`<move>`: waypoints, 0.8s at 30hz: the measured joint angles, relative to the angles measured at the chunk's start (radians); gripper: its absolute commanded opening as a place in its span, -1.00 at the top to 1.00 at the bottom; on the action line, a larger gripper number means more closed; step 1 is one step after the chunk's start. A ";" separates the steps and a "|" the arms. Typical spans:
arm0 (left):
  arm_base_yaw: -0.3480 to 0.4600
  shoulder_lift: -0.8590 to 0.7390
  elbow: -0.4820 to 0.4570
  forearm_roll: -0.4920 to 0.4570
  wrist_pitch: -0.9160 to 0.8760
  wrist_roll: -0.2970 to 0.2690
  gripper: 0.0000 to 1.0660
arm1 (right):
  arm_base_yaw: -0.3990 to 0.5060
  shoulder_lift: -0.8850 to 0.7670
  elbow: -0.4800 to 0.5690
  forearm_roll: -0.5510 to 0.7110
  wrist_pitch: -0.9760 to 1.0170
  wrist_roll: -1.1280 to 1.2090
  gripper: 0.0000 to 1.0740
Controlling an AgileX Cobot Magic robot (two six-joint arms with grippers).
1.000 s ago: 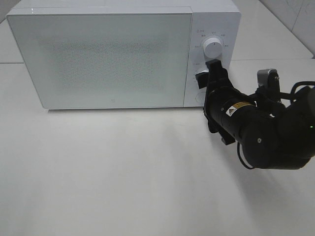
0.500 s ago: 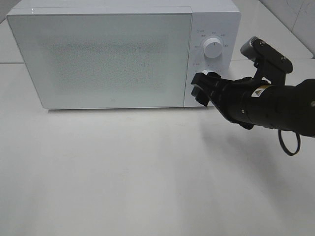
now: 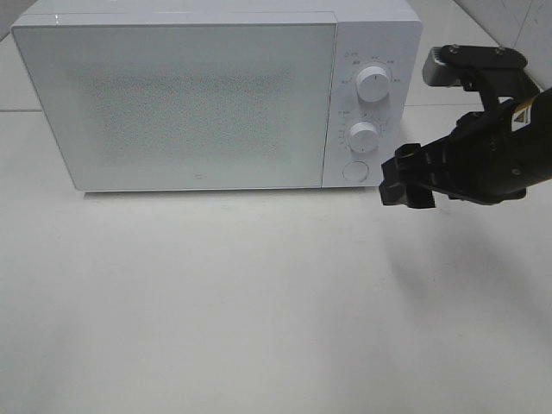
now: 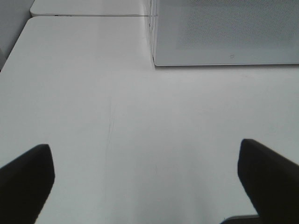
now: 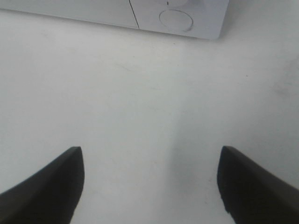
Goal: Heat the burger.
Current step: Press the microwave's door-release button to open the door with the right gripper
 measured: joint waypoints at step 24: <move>0.000 0.000 0.000 0.000 0.000 0.000 -0.88 | 0.000 -0.444 -0.009 -0.054 0.465 0.000 -0.42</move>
